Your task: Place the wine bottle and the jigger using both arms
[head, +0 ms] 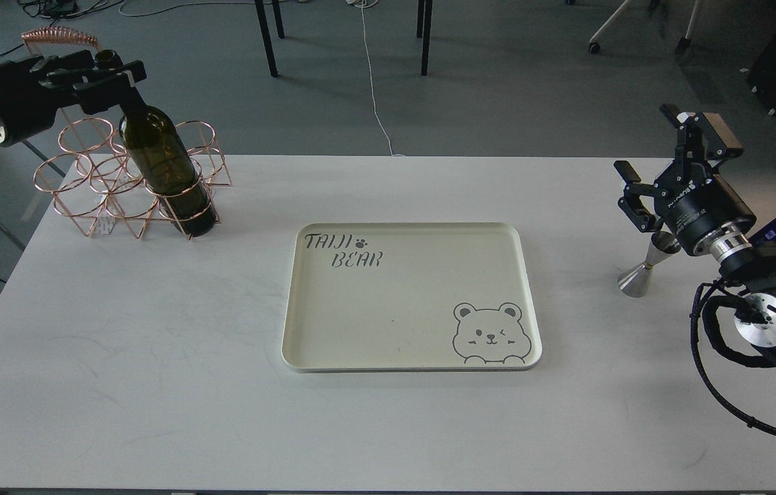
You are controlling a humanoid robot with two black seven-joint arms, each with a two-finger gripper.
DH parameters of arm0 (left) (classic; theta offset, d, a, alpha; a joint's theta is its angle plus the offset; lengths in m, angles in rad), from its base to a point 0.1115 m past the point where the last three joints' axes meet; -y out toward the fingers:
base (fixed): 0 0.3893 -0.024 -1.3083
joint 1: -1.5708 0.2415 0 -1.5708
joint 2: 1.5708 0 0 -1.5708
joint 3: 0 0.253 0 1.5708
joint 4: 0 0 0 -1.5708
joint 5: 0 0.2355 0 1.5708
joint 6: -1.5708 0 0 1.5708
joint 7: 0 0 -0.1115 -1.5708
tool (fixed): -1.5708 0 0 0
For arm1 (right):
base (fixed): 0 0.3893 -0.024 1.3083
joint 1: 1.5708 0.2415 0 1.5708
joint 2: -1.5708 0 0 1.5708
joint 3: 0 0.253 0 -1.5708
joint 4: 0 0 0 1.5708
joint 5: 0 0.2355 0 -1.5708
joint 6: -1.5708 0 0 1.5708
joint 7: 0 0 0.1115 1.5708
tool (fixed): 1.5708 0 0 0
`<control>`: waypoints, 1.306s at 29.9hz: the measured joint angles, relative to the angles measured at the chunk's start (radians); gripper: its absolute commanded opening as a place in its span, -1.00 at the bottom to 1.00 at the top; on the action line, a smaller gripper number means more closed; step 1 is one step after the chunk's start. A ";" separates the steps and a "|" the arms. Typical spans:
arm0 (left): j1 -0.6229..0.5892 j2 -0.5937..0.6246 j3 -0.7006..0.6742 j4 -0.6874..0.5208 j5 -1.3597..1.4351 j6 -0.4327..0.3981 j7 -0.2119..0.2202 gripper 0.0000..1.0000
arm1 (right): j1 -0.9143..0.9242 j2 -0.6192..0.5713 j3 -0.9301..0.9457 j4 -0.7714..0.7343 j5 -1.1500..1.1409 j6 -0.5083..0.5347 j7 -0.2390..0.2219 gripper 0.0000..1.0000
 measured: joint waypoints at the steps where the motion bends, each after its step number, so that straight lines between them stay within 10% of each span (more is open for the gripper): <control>1: 0.002 0.035 0.000 -0.032 -0.049 -0.009 0.000 0.96 | 0.000 0.000 0.001 0.000 0.000 0.000 0.000 0.95; 14: 0.029 0.278 -0.055 -0.499 -1.204 -0.132 0.000 0.96 | 0.001 0.030 0.011 -0.007 0.000 0.001 0.000 0.95; 24: 0.230 -0.063 -0.223 -0.540 -1.313 -0.095 0.008 0.96 | 0.014 0.067 0.028 -0.048 0.000 0.002 0.000 0.95; 30: 0.555 -0.371 -0.557 -0.481 -1.247 -0.097 0.172 0.96 | 0.018 0.080 0.039 -0.051 0.000 0.008 0.000 0.95; 39: 0.774 -0.546 -0.628 -0.410 -1.111 -0.102 0.199 0.96 | 0.007 0.106 0.050 -0.049 0.000 0.002 0.000 0.95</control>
